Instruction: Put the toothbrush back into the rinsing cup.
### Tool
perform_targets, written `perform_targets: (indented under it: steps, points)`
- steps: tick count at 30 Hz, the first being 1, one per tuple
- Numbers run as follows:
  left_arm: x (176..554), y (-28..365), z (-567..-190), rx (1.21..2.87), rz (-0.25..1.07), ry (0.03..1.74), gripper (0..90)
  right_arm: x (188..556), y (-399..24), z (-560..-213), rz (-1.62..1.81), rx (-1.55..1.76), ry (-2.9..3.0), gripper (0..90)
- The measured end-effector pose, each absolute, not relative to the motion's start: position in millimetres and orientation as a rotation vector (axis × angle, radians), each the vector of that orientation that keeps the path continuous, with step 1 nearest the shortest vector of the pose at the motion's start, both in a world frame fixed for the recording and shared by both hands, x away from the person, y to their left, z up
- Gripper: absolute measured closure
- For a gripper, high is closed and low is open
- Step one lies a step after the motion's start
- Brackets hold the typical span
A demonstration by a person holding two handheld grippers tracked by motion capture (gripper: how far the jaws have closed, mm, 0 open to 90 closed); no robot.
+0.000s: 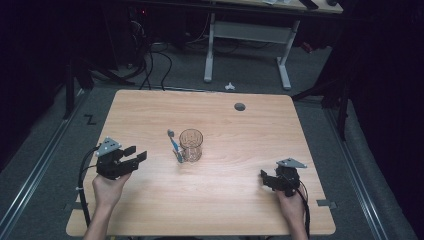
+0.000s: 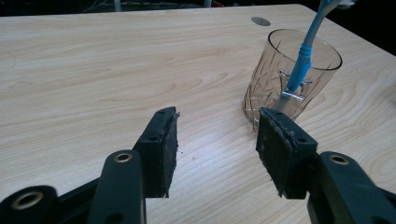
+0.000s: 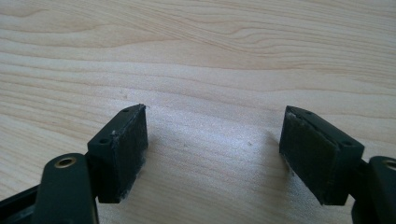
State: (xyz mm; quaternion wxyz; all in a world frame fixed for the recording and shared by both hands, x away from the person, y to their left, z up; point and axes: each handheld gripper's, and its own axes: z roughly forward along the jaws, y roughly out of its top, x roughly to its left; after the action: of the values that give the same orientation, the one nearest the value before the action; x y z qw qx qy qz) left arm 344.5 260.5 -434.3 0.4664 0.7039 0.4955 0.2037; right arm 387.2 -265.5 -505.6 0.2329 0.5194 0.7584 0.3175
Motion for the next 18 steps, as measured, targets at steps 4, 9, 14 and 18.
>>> perform_targets:
  steps: [4, 9, 14, 18]
  points:
    - [343.3, 261.6, -436.7, 1.721, 0.496, 1.224, 48.2, 387.2, -265.6, -505.6, 0.872, 1.427, 2.084, 23.7]
    - [342.2, 262.7, -440.7, 1.717, 0.489, 1.235, 47.8, 387.2, -265.5, -505.6, 0.872, 1.427, 2.083, 23.7]
    - [341.3, 263.5, -445.3, 1.71, 0.48, 1.245, 47.2, 387.2, -265.5, -505.6, 0.872, 1.427, 2.083, 23.7]
    - [340.8, 262.6, -449.8, 1.725, 0.483, 1.257, 46.7, 387.3, -265.6, -505.6, 0.871, 1.426, 2.084, 23.7]
